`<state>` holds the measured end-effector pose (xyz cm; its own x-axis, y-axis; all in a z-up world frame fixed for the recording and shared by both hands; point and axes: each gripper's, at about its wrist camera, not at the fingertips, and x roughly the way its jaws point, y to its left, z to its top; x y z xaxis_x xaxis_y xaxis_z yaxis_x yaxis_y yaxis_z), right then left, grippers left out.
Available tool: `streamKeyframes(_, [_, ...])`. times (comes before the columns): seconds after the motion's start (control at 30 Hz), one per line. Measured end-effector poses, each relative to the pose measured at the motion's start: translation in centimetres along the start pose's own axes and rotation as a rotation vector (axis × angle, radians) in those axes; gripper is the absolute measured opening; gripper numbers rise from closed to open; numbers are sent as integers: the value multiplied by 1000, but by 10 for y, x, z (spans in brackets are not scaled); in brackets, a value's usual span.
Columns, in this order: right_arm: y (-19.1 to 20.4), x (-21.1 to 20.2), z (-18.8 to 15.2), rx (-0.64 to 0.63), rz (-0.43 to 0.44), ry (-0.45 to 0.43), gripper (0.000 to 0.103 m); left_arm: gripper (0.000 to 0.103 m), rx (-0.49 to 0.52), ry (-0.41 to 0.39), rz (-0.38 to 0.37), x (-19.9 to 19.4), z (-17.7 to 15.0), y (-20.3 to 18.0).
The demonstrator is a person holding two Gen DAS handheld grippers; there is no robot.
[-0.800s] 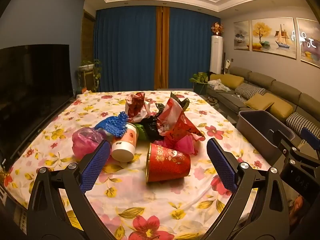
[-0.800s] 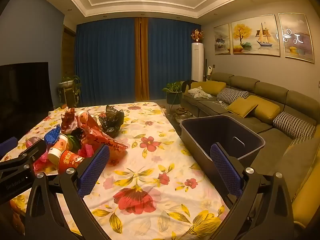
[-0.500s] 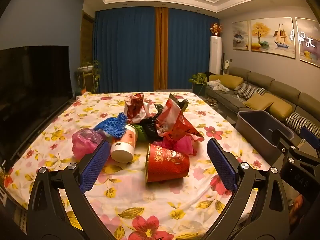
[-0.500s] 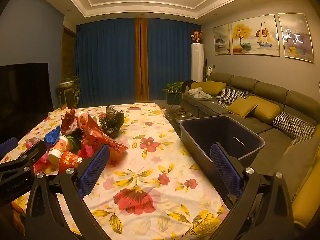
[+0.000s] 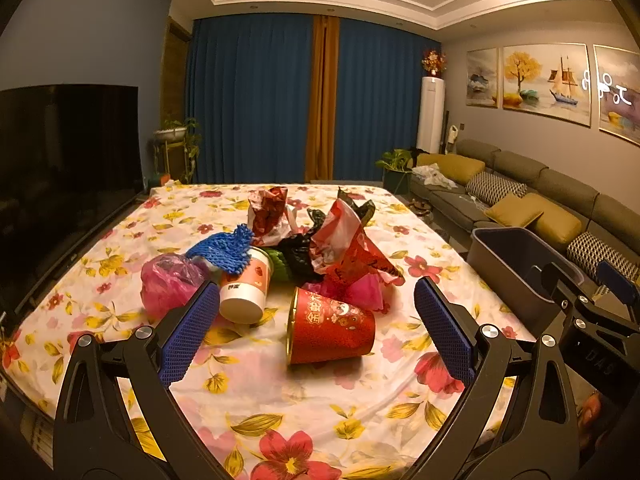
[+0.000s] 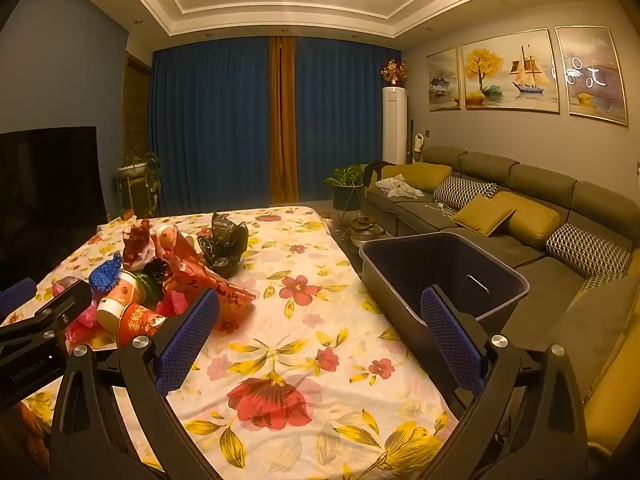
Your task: Collect trash
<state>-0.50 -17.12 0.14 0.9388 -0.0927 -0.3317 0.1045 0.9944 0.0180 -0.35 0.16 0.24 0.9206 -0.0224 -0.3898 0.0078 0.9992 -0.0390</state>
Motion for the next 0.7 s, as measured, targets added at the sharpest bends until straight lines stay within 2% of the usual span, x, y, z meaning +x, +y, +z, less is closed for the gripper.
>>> streamKeyframes(0.7, [-3, 1, 2, 2, 1, -3, 98, 96, -2, -20, 8, -2, 0, 0])
